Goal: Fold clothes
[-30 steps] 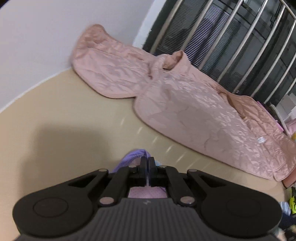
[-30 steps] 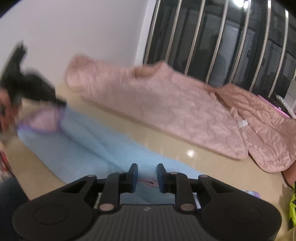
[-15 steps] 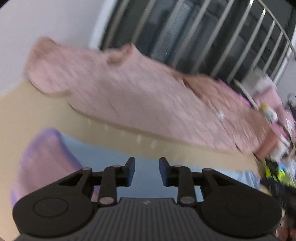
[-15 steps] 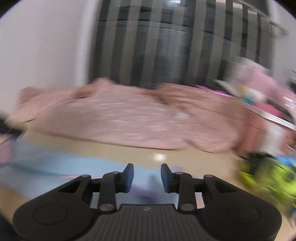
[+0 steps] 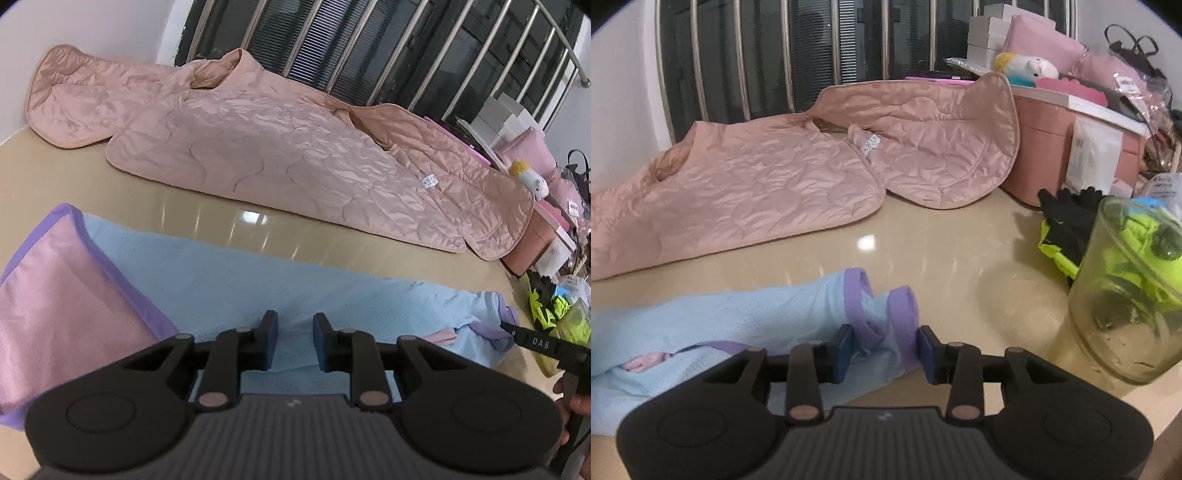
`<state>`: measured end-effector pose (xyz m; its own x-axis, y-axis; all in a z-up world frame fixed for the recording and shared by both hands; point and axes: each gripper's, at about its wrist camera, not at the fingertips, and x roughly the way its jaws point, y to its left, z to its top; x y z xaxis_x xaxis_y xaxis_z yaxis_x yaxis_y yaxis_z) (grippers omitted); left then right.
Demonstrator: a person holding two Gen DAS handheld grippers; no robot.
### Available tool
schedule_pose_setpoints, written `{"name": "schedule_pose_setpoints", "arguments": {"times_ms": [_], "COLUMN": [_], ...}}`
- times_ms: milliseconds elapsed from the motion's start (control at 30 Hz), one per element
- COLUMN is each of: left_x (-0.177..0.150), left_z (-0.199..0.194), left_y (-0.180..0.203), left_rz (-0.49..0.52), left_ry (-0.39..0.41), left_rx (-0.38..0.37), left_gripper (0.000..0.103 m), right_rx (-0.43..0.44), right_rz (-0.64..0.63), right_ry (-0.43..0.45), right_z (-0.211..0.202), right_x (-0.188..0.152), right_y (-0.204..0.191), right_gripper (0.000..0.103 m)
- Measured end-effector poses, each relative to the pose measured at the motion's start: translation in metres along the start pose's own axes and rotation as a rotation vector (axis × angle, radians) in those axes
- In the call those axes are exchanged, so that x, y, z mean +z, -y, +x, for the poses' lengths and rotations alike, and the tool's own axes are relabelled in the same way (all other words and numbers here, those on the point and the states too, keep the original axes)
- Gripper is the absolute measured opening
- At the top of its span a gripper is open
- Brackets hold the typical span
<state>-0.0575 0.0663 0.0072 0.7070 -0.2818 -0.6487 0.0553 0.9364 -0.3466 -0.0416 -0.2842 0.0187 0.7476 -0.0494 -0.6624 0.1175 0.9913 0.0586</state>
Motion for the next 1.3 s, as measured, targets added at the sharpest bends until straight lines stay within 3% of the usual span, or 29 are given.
{"name": "schedule_pose_setpoints", "arguments": {"times_ms": [33,267,467,600,700,800,933,1100,1167,1300], "left_x": [0.0,0.006,0.016,0.012,0.011,0.016,0.019,0.019,0.02,0.023], "left_z": [0.0,-0.006,-0.014,-0.004,-0.008,-0.014,-0.021,-0.02,-0.016,-0.004], "left_y": [0.0,0.007,0.035,0.028,0.02,0.015,0.021,0.025,0.026,0.034], "left_rz": [-0.004,0.01,0.096,0.046,0.013,-0.016,0.001,0.0,-0.017,-0.037], "left_ry": [-0.001,-0.012,0.012,-0.038,-0.032,-0.018,0.002,0.005,-0.004,-0.039], "left_rx": [-0.001,0.005,-0.037,-0.038,-0.043,-0.06,-0.07,-0.112,-0.132,-0.211], "left_gripper": [0.022,0.022,0.033,0.033,0.033,0.033,0.039,0.04,0.041,0.048], "right_rx": [0.019,0.002,-0.02,-0.022,-0.01,0.0,-0.016,0.024,0.05,0.115], "right_rz": [-0.005,-0.021,-0.069,-0.071,-0.179,-0.366,-0.578,-0.718,-0.722,-0.717], "right_ry": [0.005,0.042,0.083,0.104,0.18,0.21,0.211,0.22,0.204,0.184], "right_z": [-0.001,-0.007,-0.017,-0.026,-0.046,-0.054,-0.044,-0.046,-0.043,-0.039], "right_x": [-0.001,0.002,0.008,0.01,0.011,0.001,-0.025,-0.051,-0.054,-0.058], "right_y": [0.0,-0.006,-0.012,-0.01,-0.032,-0.076,-0.136,-0.176,-0.183,-0.189], "right_gripper": [0.01,0.008,0.008,0.008,0.008,0.008,0.008,0.008,0.01,0.034]}}
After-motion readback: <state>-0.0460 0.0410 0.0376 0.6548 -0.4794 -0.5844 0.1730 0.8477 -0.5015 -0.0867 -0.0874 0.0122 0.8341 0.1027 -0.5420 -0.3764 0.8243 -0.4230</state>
